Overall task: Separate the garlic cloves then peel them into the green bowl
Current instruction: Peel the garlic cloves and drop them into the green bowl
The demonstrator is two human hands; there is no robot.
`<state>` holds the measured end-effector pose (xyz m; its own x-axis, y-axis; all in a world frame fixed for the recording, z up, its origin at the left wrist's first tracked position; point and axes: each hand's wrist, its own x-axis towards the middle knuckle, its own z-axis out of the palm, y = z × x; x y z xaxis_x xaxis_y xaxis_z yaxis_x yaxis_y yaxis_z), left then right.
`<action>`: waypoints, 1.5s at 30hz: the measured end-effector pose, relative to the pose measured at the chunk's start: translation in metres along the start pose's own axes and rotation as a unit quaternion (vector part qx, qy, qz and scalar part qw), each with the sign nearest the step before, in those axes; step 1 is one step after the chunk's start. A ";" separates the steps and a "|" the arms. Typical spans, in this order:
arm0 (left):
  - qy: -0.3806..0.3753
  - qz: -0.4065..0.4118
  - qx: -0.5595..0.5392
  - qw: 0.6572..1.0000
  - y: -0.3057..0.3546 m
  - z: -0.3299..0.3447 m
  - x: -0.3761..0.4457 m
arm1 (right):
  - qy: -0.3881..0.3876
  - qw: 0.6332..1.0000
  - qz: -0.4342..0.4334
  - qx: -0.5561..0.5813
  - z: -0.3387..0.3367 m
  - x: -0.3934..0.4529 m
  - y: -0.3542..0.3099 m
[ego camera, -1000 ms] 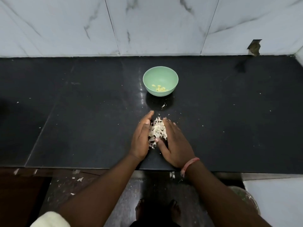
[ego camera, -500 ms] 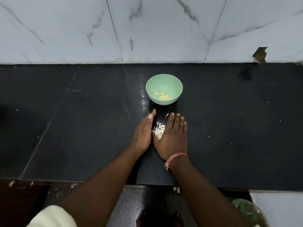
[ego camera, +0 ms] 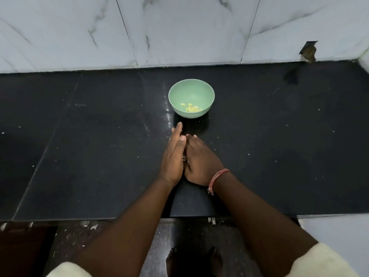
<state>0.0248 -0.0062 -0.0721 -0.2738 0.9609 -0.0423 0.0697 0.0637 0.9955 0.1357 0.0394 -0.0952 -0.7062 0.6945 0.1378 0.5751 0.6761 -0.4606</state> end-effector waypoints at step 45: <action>-0.040 0.035 0.456 0.888 -0.009 -0.026 0.025 | 0.239 0.817 0.376 0.366 -0.062 -0.020 0.028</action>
<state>-0.0076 0.0099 -0.0800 -0.1727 0.9846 -0.0254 0.8424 0.1610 0.5142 0.1921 0.0600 -0.0563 0.0762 0.9808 -0.1797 0.2483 -0.1932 -0.9492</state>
